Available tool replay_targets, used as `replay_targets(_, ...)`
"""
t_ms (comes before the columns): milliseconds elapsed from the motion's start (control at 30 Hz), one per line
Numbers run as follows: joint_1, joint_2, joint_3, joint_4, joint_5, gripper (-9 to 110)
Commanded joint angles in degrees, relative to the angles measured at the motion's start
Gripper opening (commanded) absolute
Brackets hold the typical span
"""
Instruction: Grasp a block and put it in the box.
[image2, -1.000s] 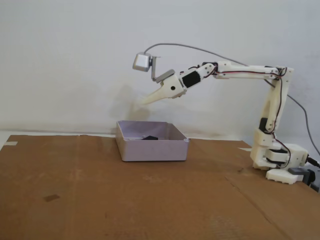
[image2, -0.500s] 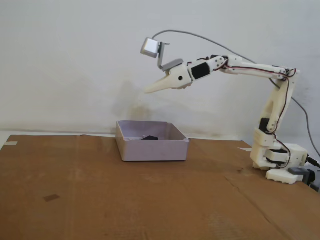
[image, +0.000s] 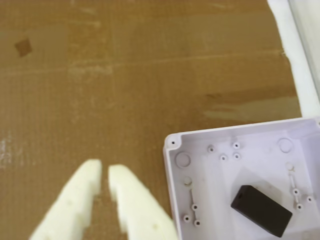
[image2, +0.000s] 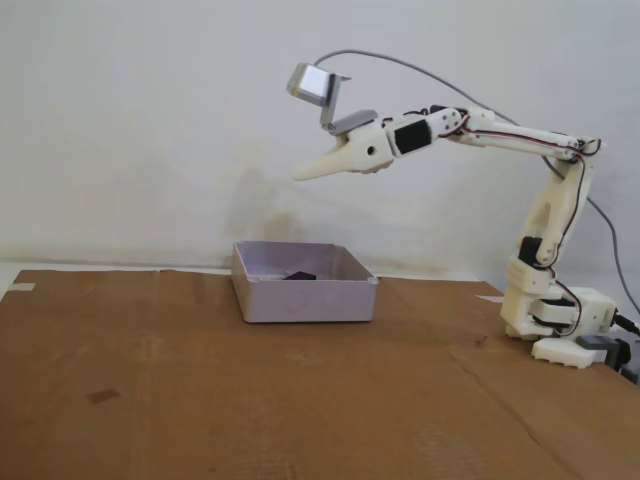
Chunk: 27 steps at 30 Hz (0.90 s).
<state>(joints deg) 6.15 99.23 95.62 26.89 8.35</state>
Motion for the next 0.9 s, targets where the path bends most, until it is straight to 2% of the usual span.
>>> replay_targets(0, -0.6, 7.5, -6.3, -1.8, 0.1, 0)
replay_targets(467, -4.0, 10.3, -5.6, -1.8, 0.1, 0)
replay_targets(867, -5.5, 22.8, 11.1, -1.8, -0.3, 0)
